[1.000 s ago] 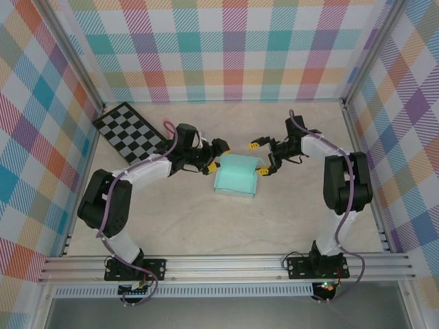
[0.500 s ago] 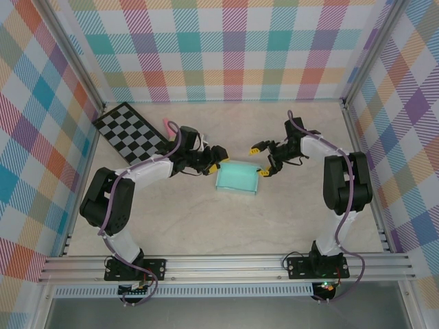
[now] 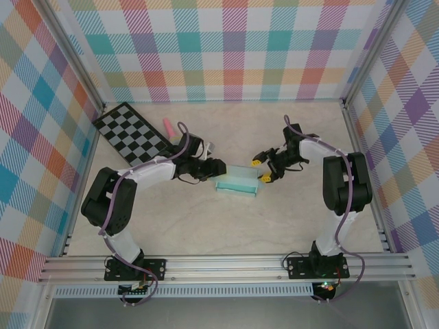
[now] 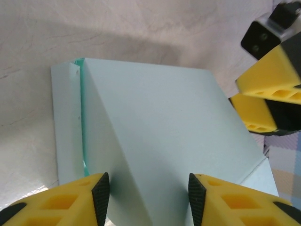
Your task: Fold the paper box
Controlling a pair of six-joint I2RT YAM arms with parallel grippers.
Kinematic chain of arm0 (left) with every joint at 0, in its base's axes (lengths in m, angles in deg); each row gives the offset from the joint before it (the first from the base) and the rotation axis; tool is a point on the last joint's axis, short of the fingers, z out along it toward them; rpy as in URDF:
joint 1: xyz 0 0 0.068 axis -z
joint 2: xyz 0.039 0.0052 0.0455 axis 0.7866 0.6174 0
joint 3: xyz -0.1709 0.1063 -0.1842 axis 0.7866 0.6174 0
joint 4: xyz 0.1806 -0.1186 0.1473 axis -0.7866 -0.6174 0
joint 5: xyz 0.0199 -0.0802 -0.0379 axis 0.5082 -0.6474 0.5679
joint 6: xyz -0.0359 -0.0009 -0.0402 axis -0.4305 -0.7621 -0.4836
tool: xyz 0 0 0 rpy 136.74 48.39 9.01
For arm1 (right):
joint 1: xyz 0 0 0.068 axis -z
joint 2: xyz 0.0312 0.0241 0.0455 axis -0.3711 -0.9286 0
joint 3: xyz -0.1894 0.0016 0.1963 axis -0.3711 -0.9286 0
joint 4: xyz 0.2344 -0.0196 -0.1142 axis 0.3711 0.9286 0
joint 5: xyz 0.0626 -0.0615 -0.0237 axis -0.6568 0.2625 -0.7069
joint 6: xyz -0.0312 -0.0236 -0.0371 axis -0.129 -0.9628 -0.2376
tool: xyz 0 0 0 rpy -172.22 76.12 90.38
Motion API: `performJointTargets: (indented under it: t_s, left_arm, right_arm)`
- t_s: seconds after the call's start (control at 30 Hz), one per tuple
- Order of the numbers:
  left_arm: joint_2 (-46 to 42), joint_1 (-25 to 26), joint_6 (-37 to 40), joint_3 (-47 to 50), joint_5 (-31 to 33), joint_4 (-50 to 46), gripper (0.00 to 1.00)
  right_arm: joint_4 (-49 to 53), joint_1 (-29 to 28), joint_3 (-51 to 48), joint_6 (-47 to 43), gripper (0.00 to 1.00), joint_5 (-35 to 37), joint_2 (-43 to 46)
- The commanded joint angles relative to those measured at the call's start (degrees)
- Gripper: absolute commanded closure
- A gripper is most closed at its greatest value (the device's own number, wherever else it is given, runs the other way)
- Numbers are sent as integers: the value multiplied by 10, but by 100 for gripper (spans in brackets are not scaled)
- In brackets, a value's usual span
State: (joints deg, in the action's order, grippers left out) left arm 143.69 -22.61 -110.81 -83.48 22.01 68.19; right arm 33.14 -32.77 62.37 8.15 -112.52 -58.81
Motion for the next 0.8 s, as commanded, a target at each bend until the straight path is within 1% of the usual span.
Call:
performJointTargets:
  t_s: [0.0, 0.07, 0.2, 0.37, 0.4, 0.43, 0.53, 0.6, 0.63, 0.67, 0.77]
  left_arm:
    - [15, 4, 38, 11, 14, -26, 52]
    - [17, 5, 37, 13, 20, -24, 52]
    - [15, 5, 36, 14, 24, -20, 51]
    - [4, 5, 40, 14, 32, -29, 42]
    - [0, 5, 44, 14, 35, -31, 38]
    - [-6, 5, 47, 12, 39, -34, 31]
    - [-22, 5, 62, 2, 48, -47, 23]
    - [-29, 5, 75, -7, 59, -62, 20]
    - [-32, 5, 82, -10, 63, -63, 19]
    - [-36, 5, 92, -10, 67, -84, 18]
    - [-39, 5, 117, -9, 80, -106, 18]
  right_arm:
    - [52, -5, 25, -36, 42, 33, 26]
    - [62, -4, 27, -42, 41, 45, 31]
    - [69, -4, 26, -49, 41, 45, 38]
    - [101, -5, 39, -89, 37, 71, 72]
    - [109, -5, 39, -105, 36, 77, 82]
    - [117, -4, 38, -119, 36, 86, 92]
    - [138, -12, 32, -162, 36, 127, 117]
    - [146, -18, 22, -180, 37, 160, 131]
    - [146, -21, 15, -189, 37, 166, 136]
    - [146, -25, 8, -194, 37, 171, 141]
    - [146, -41, 1, -212, 41, 183, 138]
